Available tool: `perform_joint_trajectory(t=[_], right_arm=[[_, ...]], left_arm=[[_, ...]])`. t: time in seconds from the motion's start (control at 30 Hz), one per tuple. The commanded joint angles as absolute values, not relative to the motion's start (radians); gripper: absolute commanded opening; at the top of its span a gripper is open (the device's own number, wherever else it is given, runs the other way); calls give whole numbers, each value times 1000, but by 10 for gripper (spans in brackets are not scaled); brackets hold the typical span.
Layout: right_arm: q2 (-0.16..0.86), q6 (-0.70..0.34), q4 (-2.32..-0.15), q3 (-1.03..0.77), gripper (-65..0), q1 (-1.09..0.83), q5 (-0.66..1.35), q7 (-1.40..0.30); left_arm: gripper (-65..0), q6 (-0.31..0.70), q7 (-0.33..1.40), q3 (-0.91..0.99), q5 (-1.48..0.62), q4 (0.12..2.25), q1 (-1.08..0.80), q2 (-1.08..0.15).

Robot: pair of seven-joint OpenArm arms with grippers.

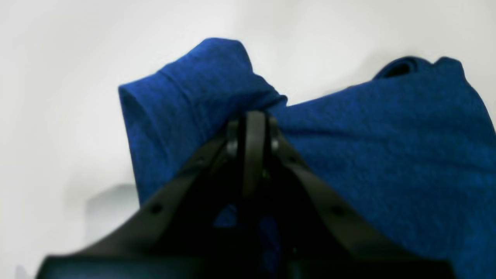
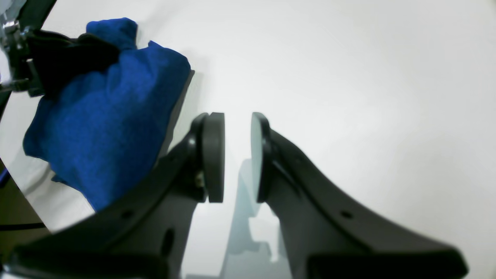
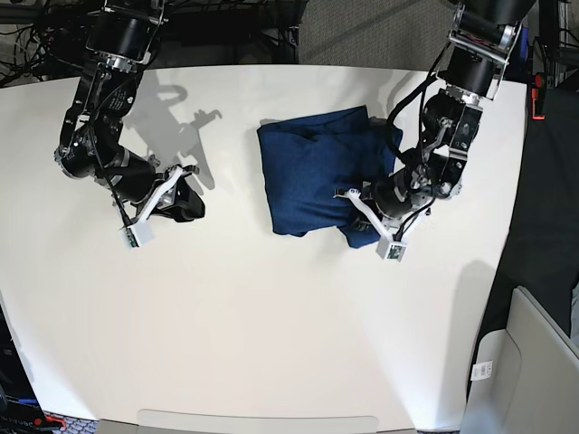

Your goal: Fold the T-shirt properly

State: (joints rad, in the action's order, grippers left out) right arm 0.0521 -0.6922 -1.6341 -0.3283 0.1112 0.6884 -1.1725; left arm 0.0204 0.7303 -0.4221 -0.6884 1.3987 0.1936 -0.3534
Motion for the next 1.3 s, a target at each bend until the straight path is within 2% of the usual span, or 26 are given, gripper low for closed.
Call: perform_joint_trajectory(t=[0.0,0.13,0.23,0.43,0.57,0.73,0.87,1.0,1.27], right_arm=[[59,-698,-1647,-326,-547,145,714,-1147],[44,-698,-1593,-318,-547,199,713,-1147],[35,-698,-1532,-288,-547,262,704,-1145],[-88,-698,-1431,-163,-546,427,498,-1109],[-157,-698,-1349,-33,-546,542,337,-1053],[-157,-698,-1227,74,-546,653,180,-1044],[-157,-698,-1122,173,-546,671,148,-958],[-157,-698,-1021,251,-546,642,145,-911],[-157,-698,-987,312,-546,573,143,-854]], left_arm=[[-646,18,731,-383,-684,1440,180,-374],[-646,18,743,-231,-684,1609,71,-378],[-646,18,837,-114,-685,1753,-15,-372],[-646,18,929,-68,-690,1997,-163,-343],[-646,18,929,-76,-690,2009,-240,-303],[-646,21,931,-77,-691,2037,-315,-259],[-646,22,940,-79,-691,2035,-341,-222],[-646,22,1035,-79,-691,2032,-344,-191],[-646,22,1165,-79,-691,2031,-343,-153]])
